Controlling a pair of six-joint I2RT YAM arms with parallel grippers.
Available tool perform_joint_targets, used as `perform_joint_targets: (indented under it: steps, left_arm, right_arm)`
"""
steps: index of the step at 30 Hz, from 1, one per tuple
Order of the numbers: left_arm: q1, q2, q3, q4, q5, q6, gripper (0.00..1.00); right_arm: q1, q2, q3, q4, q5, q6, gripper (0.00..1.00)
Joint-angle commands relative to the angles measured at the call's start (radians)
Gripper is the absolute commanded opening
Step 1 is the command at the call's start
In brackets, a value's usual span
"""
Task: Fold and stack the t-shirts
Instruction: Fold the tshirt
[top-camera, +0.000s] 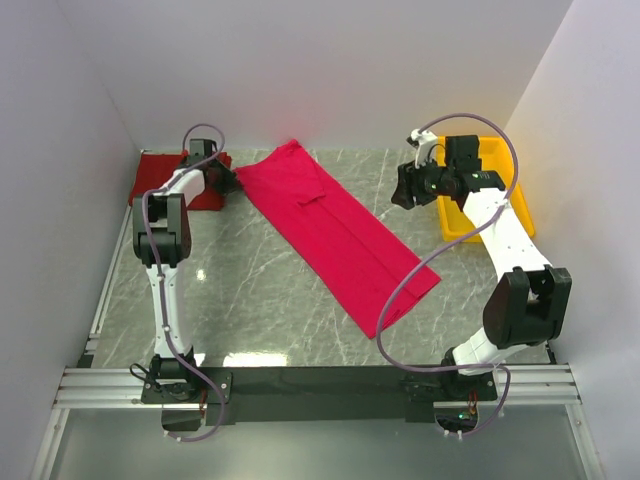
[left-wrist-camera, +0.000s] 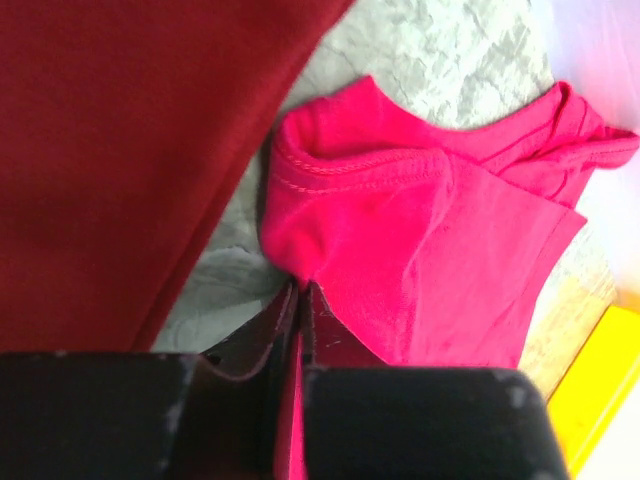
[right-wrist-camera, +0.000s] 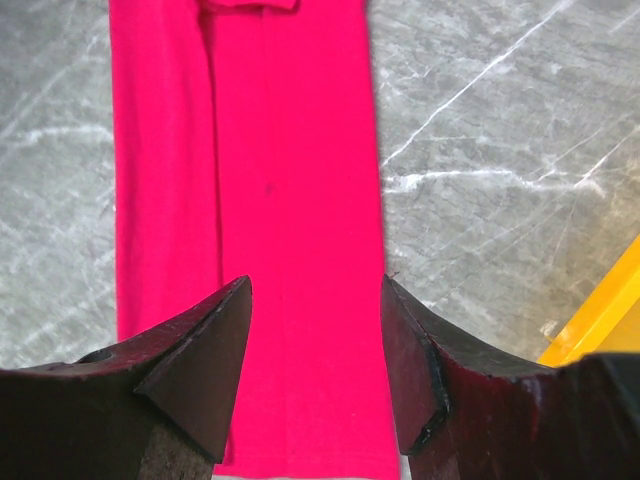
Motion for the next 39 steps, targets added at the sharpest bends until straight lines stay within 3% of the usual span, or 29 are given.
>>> perform_joint_targets:
  steps: [1,7,15,18,19,20,22,25,30,33,39]
  left_arm:
    - [-0.004,-0.018,0.047,0.0,0.027,0.043,0.16]
    - [-0.004,-0.145,-0.042,0.074,0.076,0.077,0.37]
    - [-0.007,-0.386,-0.167,0.121,0.107,0.216,0.51]
    - [-0.023,-0.53,-0.265,0.124,0.09,0.306,0.57]
    - [-0.03,-0.615,-0.346,0.149,0.087,0.322,0.63]
    - [-0.047,-0.66,-0.393,0.161,0.09,0.333,0.66]
    - [-0.072,-0.781,-0.547,0.199,0.125,0.327,0.69]
    - [-0.151,-0.915,-0.745,0.255,0.147,0.256,0.69]
    - [-0.391,-1.047,-1.072,0.425,0.107,-0.072,0.67]
    - [-0.545,-1.075,-1.192,0.512,0.035,-0.267,0.66]
    - [-0.705,-1.05,-1.257,0.548,-0.092,-0.514,0.66]
  right_arm:
    - [-0.007,0.017,0.015,-0.03,-0.028,-0.104,0.61]
    - [-0.007,0.018,0.003,-0.072,-0.003,-0.254,0.61]
    - [-0.008,-0.026,-0.066,-0.083,-0.074,-0.41,0.61]
    - [-0.014,-0.096,-0.17,-0.098,-0.157,-0.654,0.62]
    - [-0.014,-0.122,-0.196,-0.118,-0.178,-0.74,0.63]
    - [-0.019,-0.124,-0.227,-0.182,-0.175,-0.905,0.63]
    - [-0.033,-0.118,-0.248,-0.228,-0.161,-1.079,0.63]
    - [-0.098,-0.1,-0.264,-0.372,-0.155,-1.339,0.63]
    - [-0.187,-0.055,-0.276,-0.515,-0.069,-1.527,0.63]
    - [-0.203,-0.061,-0.331,-0.532,-0.05,-1.61,0.63]
    - [-0.203,-0.089,-0.431,-0.508,-0.023,-1.666,0.62]
